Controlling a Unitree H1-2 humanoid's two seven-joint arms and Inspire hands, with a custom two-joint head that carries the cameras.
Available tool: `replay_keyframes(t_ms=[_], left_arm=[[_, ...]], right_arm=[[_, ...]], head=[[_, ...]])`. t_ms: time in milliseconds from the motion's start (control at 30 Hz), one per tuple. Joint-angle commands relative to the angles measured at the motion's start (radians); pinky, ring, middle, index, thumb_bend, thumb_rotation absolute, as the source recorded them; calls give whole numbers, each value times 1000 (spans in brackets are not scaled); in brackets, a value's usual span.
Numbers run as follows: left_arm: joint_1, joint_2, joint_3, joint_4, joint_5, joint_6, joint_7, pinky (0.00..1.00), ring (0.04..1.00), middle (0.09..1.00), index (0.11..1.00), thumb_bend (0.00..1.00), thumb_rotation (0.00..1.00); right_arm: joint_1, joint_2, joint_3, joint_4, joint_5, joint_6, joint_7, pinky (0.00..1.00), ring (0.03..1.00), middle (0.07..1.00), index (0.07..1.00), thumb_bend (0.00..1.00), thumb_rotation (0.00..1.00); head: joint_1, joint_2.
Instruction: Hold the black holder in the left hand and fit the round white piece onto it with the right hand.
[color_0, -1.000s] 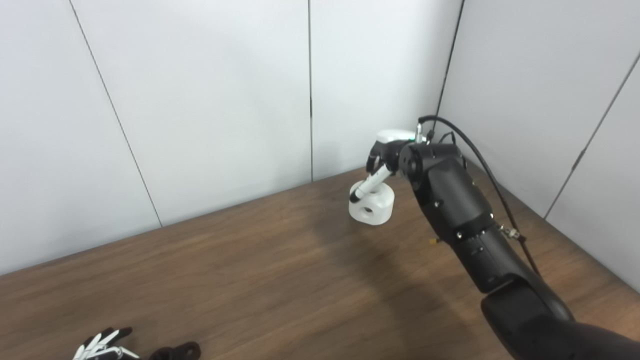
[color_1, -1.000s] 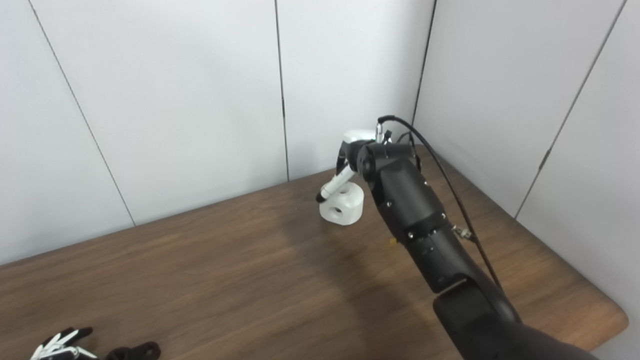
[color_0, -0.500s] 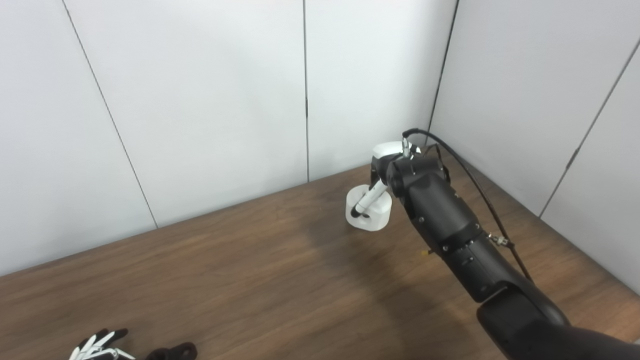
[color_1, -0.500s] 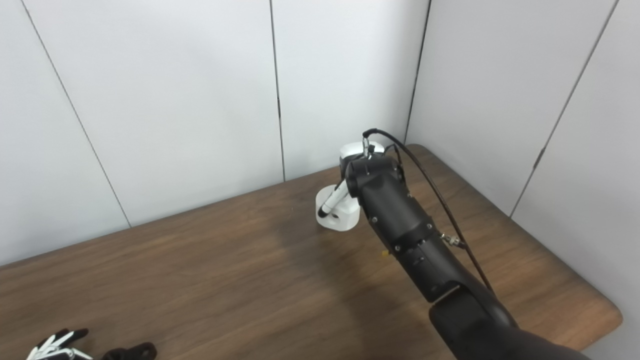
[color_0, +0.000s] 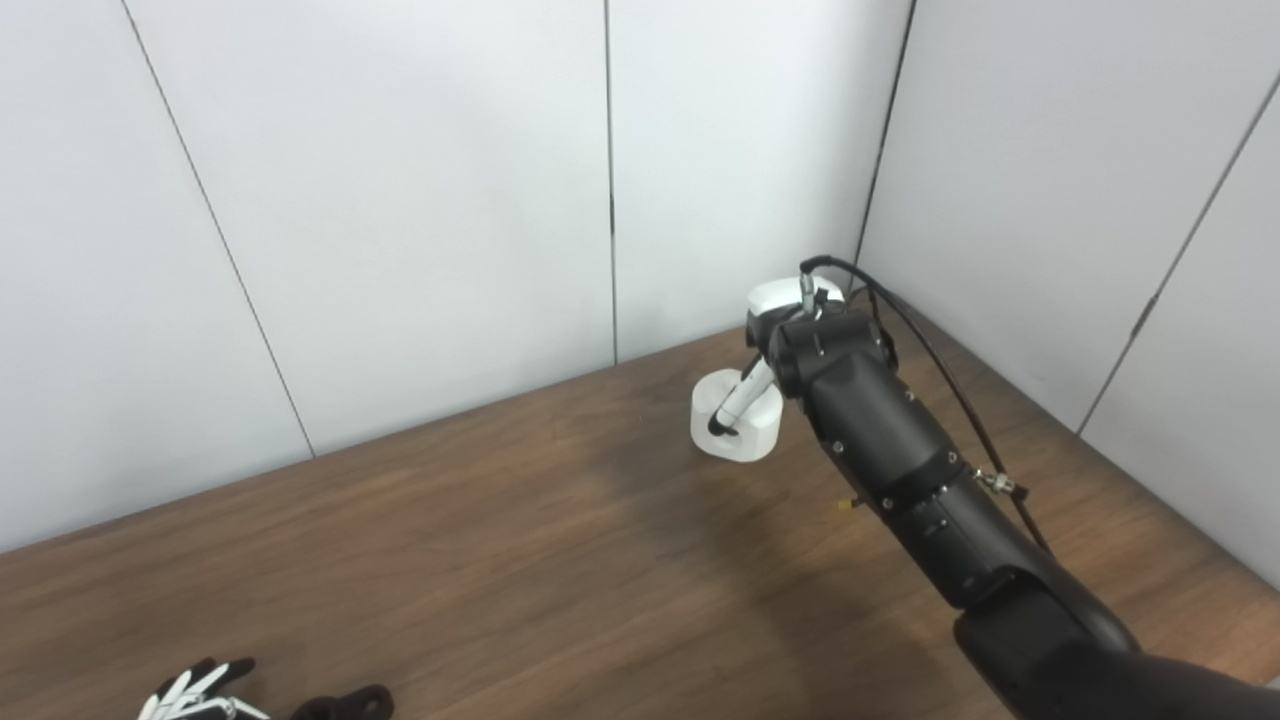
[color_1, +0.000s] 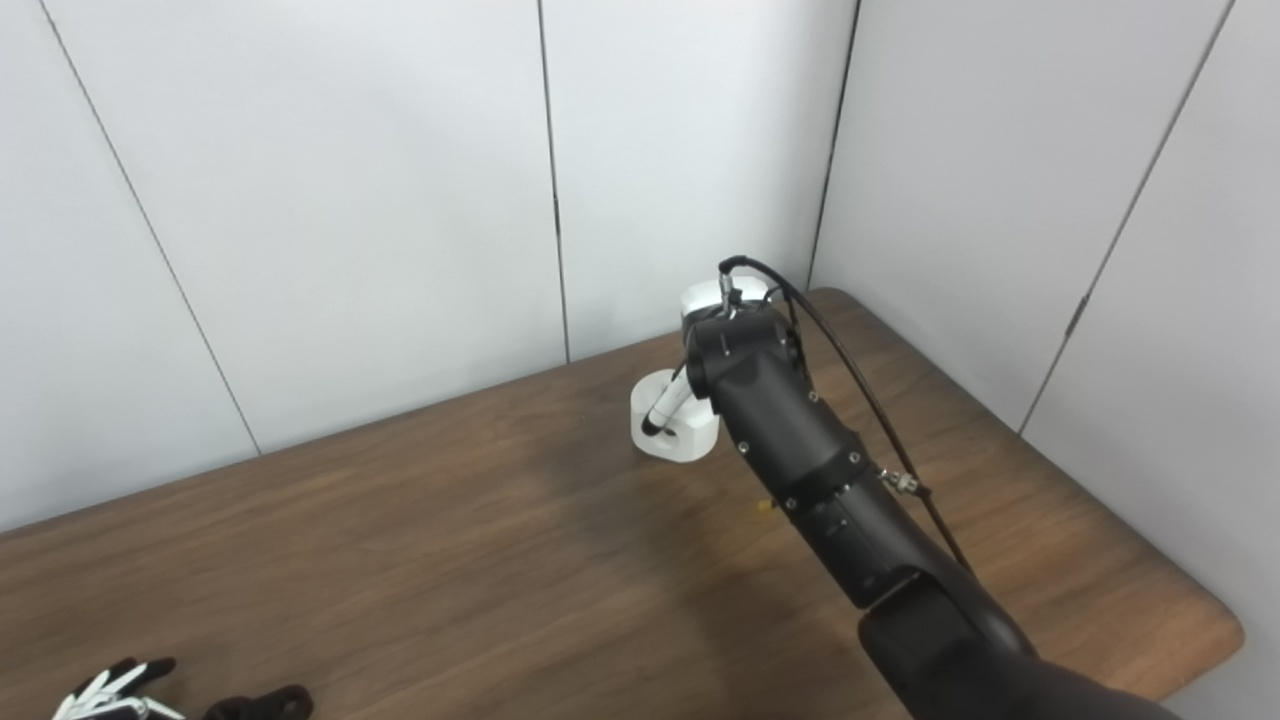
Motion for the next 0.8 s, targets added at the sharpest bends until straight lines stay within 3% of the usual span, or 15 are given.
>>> replay_keyframes(t_ms=[0,233,767], left_arm=[[0,23,6,4,0,21,-15,1000,981,891,482,513,32],[5,26,7,1,-4,16,-15,1000,982,893,481,513,32],[12,25,7,-14,-1,29,-20,1000,985,896,482,513,32]], right_arm=[[-29,-34,-12,-42,-16,-5,-6,773,867,897,884,1000,612],[-9,-39,-17,-6,17,-4,-52,766,862,873,826,1000,598],[23,-23,-19,12,25,5,-80,793,876,897,875,1000,600]], head=[[-2,2],[0,8],[8,11]])
